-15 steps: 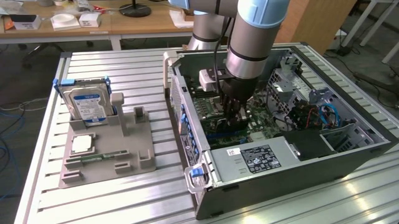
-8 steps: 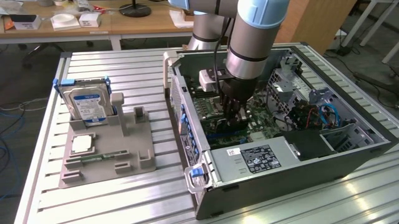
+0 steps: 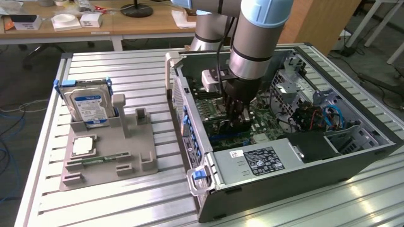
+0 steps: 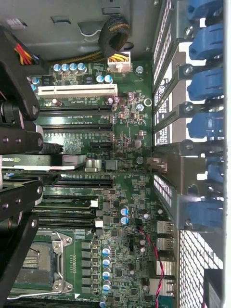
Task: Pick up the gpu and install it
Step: 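Insert the gpu into the slot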
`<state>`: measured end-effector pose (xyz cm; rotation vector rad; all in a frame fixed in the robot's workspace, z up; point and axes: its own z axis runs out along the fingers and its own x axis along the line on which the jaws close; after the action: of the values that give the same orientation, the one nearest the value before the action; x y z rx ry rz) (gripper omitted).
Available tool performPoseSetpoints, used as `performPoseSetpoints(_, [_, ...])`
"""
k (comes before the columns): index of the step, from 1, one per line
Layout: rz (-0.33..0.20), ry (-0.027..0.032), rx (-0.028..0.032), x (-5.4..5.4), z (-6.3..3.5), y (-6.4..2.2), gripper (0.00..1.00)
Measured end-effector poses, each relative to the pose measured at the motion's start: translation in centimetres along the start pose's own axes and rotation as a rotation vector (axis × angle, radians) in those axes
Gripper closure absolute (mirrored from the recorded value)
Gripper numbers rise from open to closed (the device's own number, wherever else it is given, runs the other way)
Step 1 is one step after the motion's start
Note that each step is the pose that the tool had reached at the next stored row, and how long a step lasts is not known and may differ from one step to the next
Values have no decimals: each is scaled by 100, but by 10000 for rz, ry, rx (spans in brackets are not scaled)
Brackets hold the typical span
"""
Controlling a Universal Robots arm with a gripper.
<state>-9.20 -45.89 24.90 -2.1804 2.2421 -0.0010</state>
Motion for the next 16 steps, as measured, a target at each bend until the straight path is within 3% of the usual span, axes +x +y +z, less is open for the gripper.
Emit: performPoseSetpoints(16, [0, 3, -2, 7, 26, 0, 74])
